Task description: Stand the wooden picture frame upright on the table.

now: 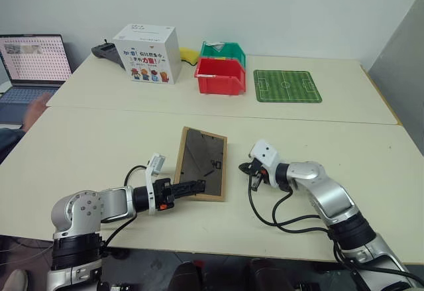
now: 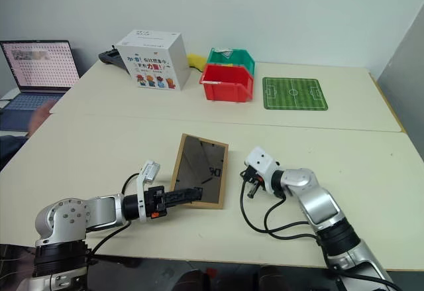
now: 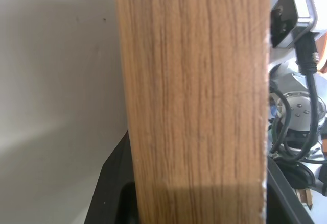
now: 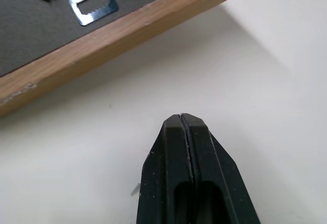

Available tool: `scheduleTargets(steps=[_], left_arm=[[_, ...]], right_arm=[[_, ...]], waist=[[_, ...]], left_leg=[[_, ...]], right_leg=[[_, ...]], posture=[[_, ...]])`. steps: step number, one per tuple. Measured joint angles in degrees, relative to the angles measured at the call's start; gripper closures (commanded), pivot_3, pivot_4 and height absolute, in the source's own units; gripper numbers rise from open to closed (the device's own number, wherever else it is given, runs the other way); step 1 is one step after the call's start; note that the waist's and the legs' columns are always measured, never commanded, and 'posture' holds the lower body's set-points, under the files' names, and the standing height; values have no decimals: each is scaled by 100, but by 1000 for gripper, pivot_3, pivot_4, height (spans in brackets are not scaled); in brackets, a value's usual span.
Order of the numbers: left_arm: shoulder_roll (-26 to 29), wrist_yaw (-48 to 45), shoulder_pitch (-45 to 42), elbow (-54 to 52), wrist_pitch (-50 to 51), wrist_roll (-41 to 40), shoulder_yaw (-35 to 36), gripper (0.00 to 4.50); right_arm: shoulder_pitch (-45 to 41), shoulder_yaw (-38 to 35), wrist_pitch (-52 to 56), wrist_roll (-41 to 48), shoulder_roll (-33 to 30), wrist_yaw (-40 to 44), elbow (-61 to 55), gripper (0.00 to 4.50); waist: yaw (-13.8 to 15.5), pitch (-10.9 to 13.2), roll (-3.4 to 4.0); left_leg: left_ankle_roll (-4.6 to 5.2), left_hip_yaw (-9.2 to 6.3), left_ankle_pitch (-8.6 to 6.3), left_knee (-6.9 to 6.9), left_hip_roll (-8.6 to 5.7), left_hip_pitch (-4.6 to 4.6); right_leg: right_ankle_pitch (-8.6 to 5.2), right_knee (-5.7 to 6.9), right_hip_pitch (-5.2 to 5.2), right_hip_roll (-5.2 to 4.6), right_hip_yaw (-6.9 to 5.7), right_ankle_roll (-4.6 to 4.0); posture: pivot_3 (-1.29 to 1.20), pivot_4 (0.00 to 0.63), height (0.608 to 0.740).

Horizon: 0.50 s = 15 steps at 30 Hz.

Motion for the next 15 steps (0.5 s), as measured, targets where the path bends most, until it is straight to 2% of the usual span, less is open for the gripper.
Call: scheduleTargets(steps=[2,5,10,15], left_arm=[[-12,143,-180,66,4,10,25,3211],[4,166,-450,66,22,-43,41,3211],[56,161,-961,66,-90,-98,127,3211],[65,140,-1095,60,-312,-97,35,3211]], right_arm=[[-159,-218,200,234,-25,84,-120,4500],[-444,-781,794,856,-27,238,-294,4068],[-1083,-1570,1720,1886,-22,424,-403,2797],[-1556,-1674,2004,2318,117,403,-174,1661]], waist=[[-2,3,-4],[2,9,-10],[-2,10,-11],[-16,10,-11]], left_leg=[[0,0,0,0,1,-1],[-1,-4,0,-1,3,-13],[-1,0,0,-2,3,-13],[0,8,0,-6,4,-17]], right_leg=[[0,-1,0,0,0,0],[0,-3,-10,0,-3,0],[0,-4,-11,-1,-3,-1],[0,-3,-23,-1,-1,0]], posture=[[0,150,740],[0,150,740],[0,150,740],[0,150,740]])
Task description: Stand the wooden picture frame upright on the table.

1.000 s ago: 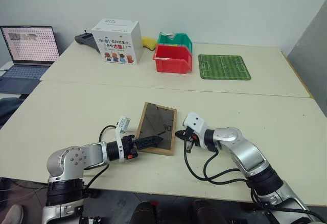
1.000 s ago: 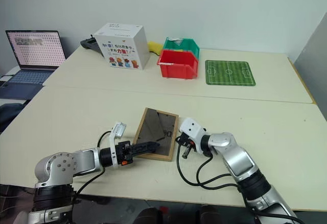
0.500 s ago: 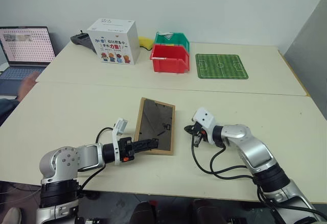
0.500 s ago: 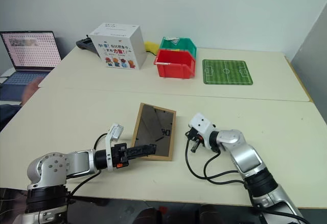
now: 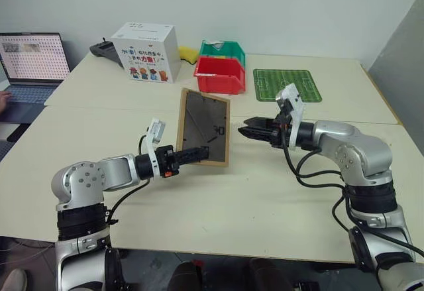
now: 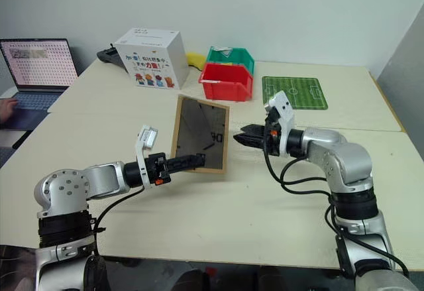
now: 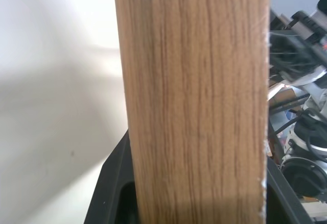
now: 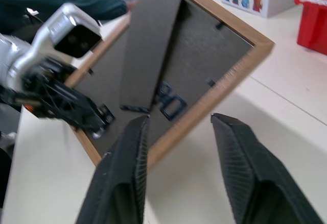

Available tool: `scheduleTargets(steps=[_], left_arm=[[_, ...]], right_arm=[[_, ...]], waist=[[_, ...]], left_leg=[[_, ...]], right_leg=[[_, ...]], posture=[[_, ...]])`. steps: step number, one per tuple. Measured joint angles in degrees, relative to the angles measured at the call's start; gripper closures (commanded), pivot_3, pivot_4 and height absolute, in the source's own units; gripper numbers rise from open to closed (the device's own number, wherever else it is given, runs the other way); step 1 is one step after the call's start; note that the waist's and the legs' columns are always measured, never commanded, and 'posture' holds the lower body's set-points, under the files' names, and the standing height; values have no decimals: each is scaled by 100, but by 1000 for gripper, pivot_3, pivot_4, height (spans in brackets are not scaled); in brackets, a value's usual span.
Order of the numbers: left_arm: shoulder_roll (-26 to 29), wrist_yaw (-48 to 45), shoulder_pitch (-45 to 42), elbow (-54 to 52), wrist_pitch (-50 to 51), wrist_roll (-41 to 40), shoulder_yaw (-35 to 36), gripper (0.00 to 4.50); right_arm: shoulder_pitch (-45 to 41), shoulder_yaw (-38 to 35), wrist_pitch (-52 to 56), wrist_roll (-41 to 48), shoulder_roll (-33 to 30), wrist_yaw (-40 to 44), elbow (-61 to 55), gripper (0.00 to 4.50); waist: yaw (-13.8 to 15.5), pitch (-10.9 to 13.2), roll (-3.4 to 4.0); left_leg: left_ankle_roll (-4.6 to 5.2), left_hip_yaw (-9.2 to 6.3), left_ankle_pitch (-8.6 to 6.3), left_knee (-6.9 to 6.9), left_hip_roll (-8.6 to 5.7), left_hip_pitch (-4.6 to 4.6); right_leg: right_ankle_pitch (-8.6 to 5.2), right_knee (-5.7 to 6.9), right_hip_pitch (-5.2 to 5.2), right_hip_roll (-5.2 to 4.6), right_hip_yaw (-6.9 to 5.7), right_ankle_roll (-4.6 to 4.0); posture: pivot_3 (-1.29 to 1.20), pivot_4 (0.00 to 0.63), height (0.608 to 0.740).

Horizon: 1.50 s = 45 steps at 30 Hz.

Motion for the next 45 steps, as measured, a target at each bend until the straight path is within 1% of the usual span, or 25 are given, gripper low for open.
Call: scheduleTargets(steps=[2,3,6,7,14,20,24,26,29,35,41,45], left_arm=[[21,-4,1,0,-48,7,-77,3211],[34,-5,-1,0,-90,16,-124,3211],[55,-7,-1,-2,-148,19,-166,3211],[57,-7,-1,-3,-174,19,-166,3211],[67,7,0,-118,-189,2,-184,3211],[83,7,33,-156,-200,-11,-170,3211],[95,-2,147,-228,-202,-74,-147,3211],[101,-12,188,-234,-208,-104,-120,3211],[159,-53,256,-263,-197,-184,-125,3211],[171,-171,294,-403,-158,-371,-252,3211],[204,-223,297,-417,-157,-458,-365,3211],[237,-217,289,-380,-160,-456,-374,3211]], right_arm=[[-128,-14,38,127,155,-19,141,1183],[-201,-13,52,149,231,-41,214,860],[-376,-2,62,206,434,-133,389,179],[-425,27,61,215,488,-149,430,58],[-640,524,-189,-83,938,-389,895,58],[-819,549,-291,-80,1295,-379,1026,58],[-817,460,-133,183,1311,-211,984,58],[-785,358,21,386,1257,-77,868,58],[-592,148,379,877,963,277,597,58],[-400,-106,741,1428,470,577,298,58],[-222,-175,859,1712,149,638,81,58],[-151,-175,712,1683,-52,603,-99,58]], waist=[[2,0,0],[2,0,0],[6,0,-1],[6,0,-1],[4,0,0],[6,0,0],[8,1,0],[9,1,0],[12,1,0],[12,1,0],[0,2,-1],[6,2,-1]], left_leg=[[0,1,0,0,2,-5],[0,5,0,1,1,-7],[-1,9,1,1,2,-14],[-1,10,1,1,3,-16],[-1,14,1,0,4,-18],[-1,12,1,0,6,-20],[-1,11,1,0,9,-21],[-1,10,0,-1,9,-21],[0,11,0,-1,7,-23],[1,12,0,-1,4,-23],[1,11,0,-1,4,-22],[1,11,0,-1,3,-23]], right_leg=[[0,2,-6,0,1,0],[0,5,-12,0,1,0],[0,10,-23,-2,1,-1],[0,11,-28,-2,1,-1],[1,11,-33,-2,3,-1],[1,11,-34,-4,0,-1],[0,11,-34,-7,0,-1],[1,10,-34,-7,-1,-1],[0,9,-34,-8,0,-1],[0,9,-34,-5,0,-1],[0,9,-34,0,1,0],[0,7,-34,1,1,0]], posture=[[0,150,740],[0,150,740],[0,150,740],[0,150,740],[0,150,740],[0,150,740],[0,150,740],[0,150,740],[0,150,740],[0,150,740],[0,150,740],[0,150,740]])
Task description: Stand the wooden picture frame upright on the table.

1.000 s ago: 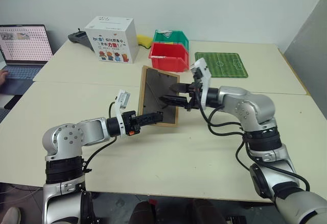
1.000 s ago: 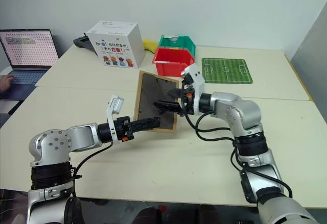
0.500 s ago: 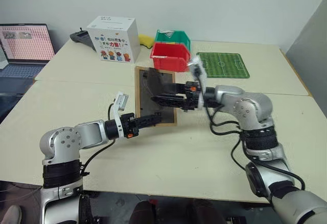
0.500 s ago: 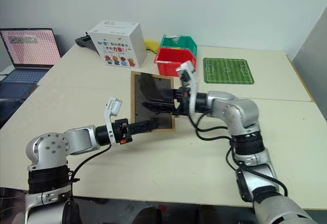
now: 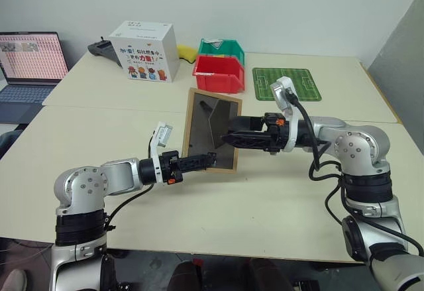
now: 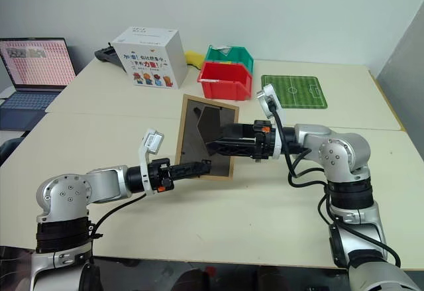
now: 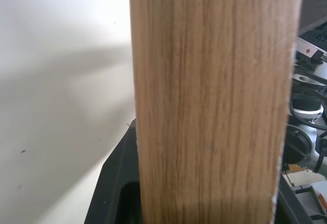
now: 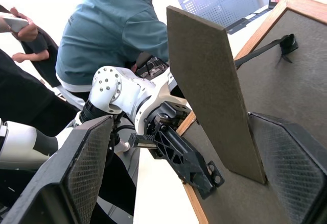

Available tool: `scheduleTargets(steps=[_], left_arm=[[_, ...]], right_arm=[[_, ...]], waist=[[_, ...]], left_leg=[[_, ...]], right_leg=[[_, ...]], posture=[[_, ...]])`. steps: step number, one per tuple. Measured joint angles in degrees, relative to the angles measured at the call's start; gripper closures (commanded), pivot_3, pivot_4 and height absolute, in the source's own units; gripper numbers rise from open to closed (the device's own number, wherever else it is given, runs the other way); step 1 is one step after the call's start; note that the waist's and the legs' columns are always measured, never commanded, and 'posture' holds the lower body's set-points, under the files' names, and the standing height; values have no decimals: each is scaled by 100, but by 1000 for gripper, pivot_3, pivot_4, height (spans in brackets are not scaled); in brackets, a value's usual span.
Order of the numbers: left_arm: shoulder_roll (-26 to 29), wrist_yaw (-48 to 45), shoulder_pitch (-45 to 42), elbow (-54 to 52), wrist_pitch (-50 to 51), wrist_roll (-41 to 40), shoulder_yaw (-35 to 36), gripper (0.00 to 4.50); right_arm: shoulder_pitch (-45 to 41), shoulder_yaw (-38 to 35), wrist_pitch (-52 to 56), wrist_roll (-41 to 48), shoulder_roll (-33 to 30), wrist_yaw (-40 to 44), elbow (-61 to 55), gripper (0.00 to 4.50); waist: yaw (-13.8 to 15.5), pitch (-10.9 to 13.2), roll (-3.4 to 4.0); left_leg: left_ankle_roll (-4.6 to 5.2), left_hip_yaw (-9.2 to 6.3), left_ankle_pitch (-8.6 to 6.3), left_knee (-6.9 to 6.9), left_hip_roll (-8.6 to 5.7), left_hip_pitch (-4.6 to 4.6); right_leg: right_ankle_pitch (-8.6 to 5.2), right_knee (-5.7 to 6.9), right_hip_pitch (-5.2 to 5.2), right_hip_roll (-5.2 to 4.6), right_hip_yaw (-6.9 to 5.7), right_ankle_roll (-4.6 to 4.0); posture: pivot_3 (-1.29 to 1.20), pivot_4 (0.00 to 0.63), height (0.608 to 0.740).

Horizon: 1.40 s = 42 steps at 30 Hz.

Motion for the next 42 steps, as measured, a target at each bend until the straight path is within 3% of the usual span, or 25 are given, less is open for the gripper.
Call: scheduleTargets(steps=[6,8,10,13,15,18,22,27,35,40,42], left_arm=[[16,216,-39,289,285,-145,128,3211],[-17,341,-94,443,507,-343,327,3211],[-118,556,-251,689,787,-583,581,3211],[-250,774,-455,869,1070,-887,731,3211],[-266,1055,-497,1098,1212,-1381,772,3211],[-235,1424,-490,1359,1233,-2087,714,3211],[28,2048,-337,1393,1116,-3375,212,3211],[538,2768,51,1259,393,-4725,-551,3211],[742,2731,236,865,-90,-5038,-871,3211],[751,2682,279,729,-260,-5067,-965,3211],[763,2615,314,724,-339,-5127,-1009,3211]], right_arm=[[761,431,-2020,-1613,-1130,-21,-576,58],[1286,587,-3608,-2503,-1485,63,-504,58],[1570,929,-6133,-3870,-1679,-208,222,58],[1439,1185,-8573,-5254,-1675,-1164,1286,58],[959,1338,-10332,-6510,-1585,-2334,2252,58],[362,1463,-11527,-7756,-1478,-3618,2874,58],[-140,1793,-12266,-9207,-1243,-5242,3511,58],[-594,2271,-12548,-10103,-1103,-6282,4026,58],[-896,2538,-12950,-10249,-1054,-6758,4255,1619],[-905,2623,-12998,-10338,-1128,-6890,4344,2880],[-984,2674,-13003,-10415,-1178,-6949,4344,3056]], waist=[[25,3,-5],[26,5,-10],[10,8,-14],[-40,11,-18],[-101,12,-17],[-129,14,-20],[-107,14,-21],[-90,14,-21],[-78,14,-22],[-76,14,-22],[-87,14,-22]], left_leg=[[0,-3,0,0,-6,-12],[0,-5,0,2,-13,-18],[0,-1,0,7,-16,-17],[-9,10,5,7,-13,-2],[-34,18,19,3,-3,9],[-42,10,24,-1,8,14],[-61,-5,35,-5,14,14],[-61,-7,36,0,10,14],[-60,-6,36,1,4,13],[-60,-6,37,1,3,14],[-60,-5,37,1,2,15]], right_leg=[[-2,-14,0,1,-1,4],[-3,-23,1,1,-4,7],[-2,-18,1,0,-5,7],[-2,-2,0,-2,6,8],[-1,6,0,-10,16,7],[-1,10,-1,-5,13,5],[-2,15,1,-17,19,4],[-1,20,3,-26,20,3],[-1,16,5,-25,19,3],[-1,17,6,-23,18,3],[-1,18,6,-21,18,3]], posture=[[0,150,740],[0,150,740],[0,150,740],[0,150,740],[0,150,740],[0,150,740],[0,150,740],[0,150,740],[0,150,740],[0,150,740],[0,150,740]])
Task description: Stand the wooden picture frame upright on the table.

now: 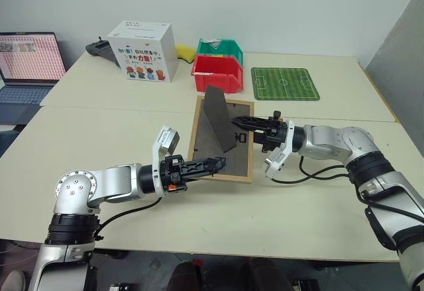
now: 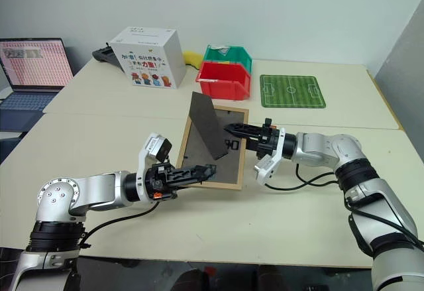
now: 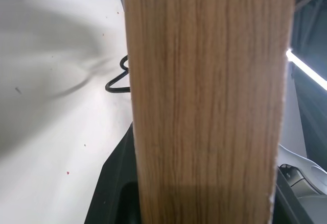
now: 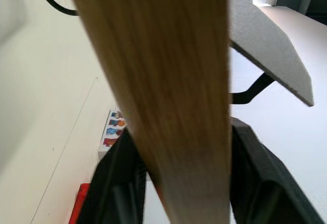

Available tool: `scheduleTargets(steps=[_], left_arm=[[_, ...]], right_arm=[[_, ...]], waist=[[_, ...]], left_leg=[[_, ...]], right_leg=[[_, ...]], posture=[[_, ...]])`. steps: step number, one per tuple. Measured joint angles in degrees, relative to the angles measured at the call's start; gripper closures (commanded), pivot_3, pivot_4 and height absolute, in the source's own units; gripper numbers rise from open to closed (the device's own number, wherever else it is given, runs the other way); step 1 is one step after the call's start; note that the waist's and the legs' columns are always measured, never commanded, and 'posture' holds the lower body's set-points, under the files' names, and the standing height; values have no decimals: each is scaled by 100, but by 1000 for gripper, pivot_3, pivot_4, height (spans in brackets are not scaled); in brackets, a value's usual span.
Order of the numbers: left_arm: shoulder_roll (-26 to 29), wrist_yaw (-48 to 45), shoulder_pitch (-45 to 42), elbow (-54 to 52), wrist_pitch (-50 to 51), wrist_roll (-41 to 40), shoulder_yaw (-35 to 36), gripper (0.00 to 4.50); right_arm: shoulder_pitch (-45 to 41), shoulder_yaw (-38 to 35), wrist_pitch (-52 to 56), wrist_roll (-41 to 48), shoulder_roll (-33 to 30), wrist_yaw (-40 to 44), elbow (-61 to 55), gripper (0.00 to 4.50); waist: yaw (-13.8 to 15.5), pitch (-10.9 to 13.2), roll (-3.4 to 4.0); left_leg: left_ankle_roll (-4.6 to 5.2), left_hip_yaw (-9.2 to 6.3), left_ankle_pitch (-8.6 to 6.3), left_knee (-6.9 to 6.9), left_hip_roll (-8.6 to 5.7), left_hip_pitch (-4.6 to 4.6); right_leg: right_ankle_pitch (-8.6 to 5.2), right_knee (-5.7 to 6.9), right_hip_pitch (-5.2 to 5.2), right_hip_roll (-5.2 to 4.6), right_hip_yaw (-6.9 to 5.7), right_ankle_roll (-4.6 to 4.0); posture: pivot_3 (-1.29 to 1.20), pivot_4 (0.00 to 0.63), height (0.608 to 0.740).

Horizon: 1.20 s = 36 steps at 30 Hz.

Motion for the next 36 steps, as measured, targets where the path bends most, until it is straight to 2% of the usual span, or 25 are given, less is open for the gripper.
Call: scheduleTargets(steps=[4,6,7,11,14,17,19,20,22,24,26,29,32,34,36], left_arm=[[84,-40,54,-89,-90,-11,-66,3211],[131,-73,100,-153,-145,-23,-110,2517],[148,-42,125,-240,-230,-22,-108,2461],[283,72,138,-310,-512,-16,40,1665],[560,129,200,-234,-715,-35,398,961],[888,244,470,-251,-965,-19,886,287],[1119,310,833,-547,-1109,247,1191,0],[1133,309,857,-571,-1117,281,1210,0],[1482,226,1261,-1577,-1449,1401,1589,0],[1682,134,1559,-2356,-1843,2704,1482,0],[1748,-137,1822,-2928,-2327,3815,1255,0],[1701,-605,2033,-3275,-2878,4863,976,0],[1568,-935,2116,-3291,-3189,5340,960,0],[1517,-1102,2121,-3288,-3285,5521,956,0],[1462,-1267,2092,-3239,-3327,5668,955,0]], right_arm=[[-6,32,-36,-26,-5,-50,6,3064],[-6,44,-88,-24,-16,-56,9,3064],[-8,51,-127,1,-29,-26,43,3064],[-3,79,-315,472,-60,375,333,3202],[34,236,-394,1621,-61,1221,640,3203],[274,422,-119,3261,-49,2480,694,3203],[567,434,807,4858,140,3782,398,3205],[587,430,891,4969,161,3890,378,3205],[906,192,3090,6989,629,5675,-92,3206],[920,-134,5040,8161,1036,6444,-288,3207],[908,-395,6676,8873,1310,6916,-314,3207],[904,-581,8156,9242,1558,7417,-213,3207],[882,-837,8665,9272,1832,7630,-8,3207],[876,-928,8788,9234,1921,7705,22,2490],[908,-1046,8784,9052,2023,7735,21,2032]], waist=[[-2,0,0],[1,0,0],[3,0,0],[4,0,-1],[-31,0,-1],[-48,0,0],[-68,1,-3],[-65,1,-3],[-15,4,-1],[2,9,7],[33,9,9],[95,10,11],[99,10,10],[97,10,10],[96,10,10]], left_leg=[[0,-1,0,0,0,0],[0,-1,0,0,0,-1],[0,-1,0,0,0,-1],[1,-2,0,1,0,-1],[2,-3,-1,0,4,0],[4,-10,-1,0,16,-1],[4,-16,-2,-1,24,1],[5,-18,-2,-1,25,1],[28,-27,-10,-2,22,4],[26,-23,-8,-4,16,13],[19,-22,-4,-5,15,13],[19,-8,-5,-6,4,7],[31,4,-11,-6,-1,3],[31,6,-12,-7,0,2],[32,8,-12,-8,-1,2]], right_leg=[[0,0,0,1,1,0],[0,0,0,0,1,0],[0,0,0,0,1,0],[0,-1,2,0,1,0],[1,-1,2,0,2,-1],[1,-2,5,-3,0,-1],[1,-4,12,-4,-2,-1],[1,-3,13,-5,-3,-1],[1,-10,25,-11,-15,-2],[1,-10,33,-11,-15,-2],[-1,-11,33,-8,-16,-4],[-2,-12,20,0,-12,-7],[-2,-10,8,8,-11,-7],[-2,-9,4,10,-11,-6],[-2,-8,3,11,-12,-6]], posture=[[0,150,740],[0,150,740],[0,150,740],[0,150,740],[0,150,740],[0,150,740],[0,150,740],[0,150,740],[0,150,740],[0,150,740],[0,150,740],[0,150,740],[0,150,740],[0,150,740],[0,150,740]])
